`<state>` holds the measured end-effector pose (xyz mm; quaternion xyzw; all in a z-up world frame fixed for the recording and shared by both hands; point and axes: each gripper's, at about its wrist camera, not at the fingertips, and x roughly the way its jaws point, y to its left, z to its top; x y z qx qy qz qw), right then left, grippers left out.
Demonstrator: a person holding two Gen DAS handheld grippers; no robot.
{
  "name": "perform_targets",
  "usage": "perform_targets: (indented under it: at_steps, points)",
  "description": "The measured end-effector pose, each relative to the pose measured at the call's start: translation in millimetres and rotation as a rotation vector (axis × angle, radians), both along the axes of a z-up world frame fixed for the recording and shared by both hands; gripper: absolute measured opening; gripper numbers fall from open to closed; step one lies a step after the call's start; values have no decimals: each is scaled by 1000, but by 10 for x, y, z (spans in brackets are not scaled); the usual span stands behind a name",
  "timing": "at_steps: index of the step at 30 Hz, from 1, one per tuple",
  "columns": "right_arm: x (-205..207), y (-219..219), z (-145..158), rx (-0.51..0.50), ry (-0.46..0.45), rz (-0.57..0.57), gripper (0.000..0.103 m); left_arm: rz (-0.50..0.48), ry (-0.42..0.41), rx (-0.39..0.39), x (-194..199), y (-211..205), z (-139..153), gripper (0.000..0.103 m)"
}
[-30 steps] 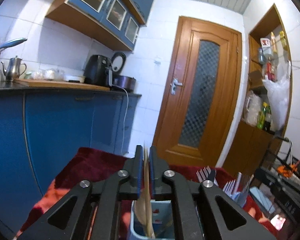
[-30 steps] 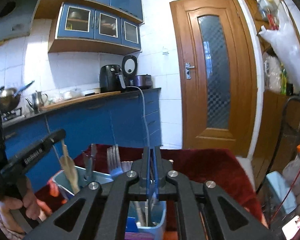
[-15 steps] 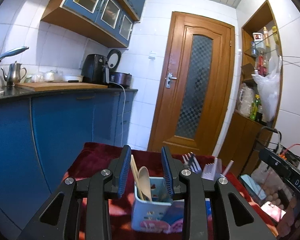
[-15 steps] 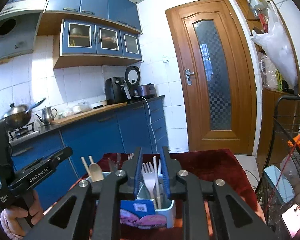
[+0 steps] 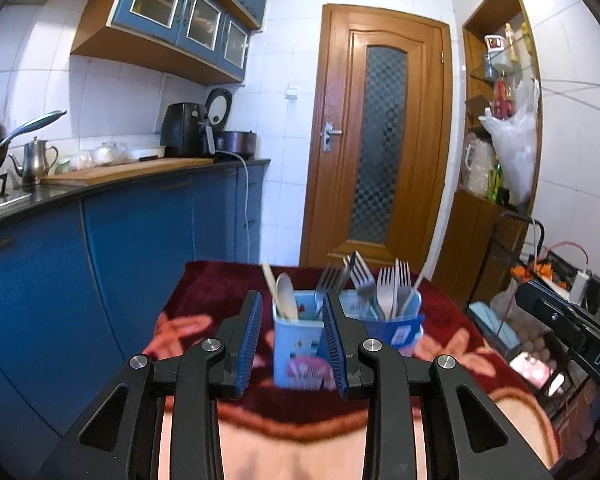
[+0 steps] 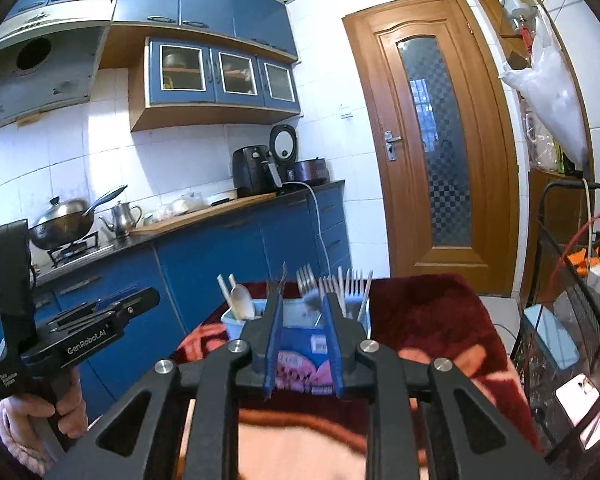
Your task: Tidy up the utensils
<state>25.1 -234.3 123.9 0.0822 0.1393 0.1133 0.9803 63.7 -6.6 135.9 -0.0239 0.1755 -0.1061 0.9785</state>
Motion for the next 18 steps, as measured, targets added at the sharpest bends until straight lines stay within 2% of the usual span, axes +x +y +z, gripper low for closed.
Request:
perform_targets:
  at_steps: [5,8,10,12,15,18]
  points:
    - [-218,76,-198,-20,7,-9,41,15,28,16,-228,42,-223,33]
    - [-300,106,-345,-27,16,-23,52,22,46,16,-307,55,-398,41]
    - [-341,105,-450,-18,26,-40,64,25,57,7,-349,70,-527,46]
    - [-350,94,-567,-9,43,-50,70,38,54,-6,-393,85,-647,57]
    - [-355,92,-746,-25,70,-67,75,65,34,-1,-430,94,-770,68]
    - [-327,109,-902,-46,93,-81,77,88,29,17,-437,84,-873,73]
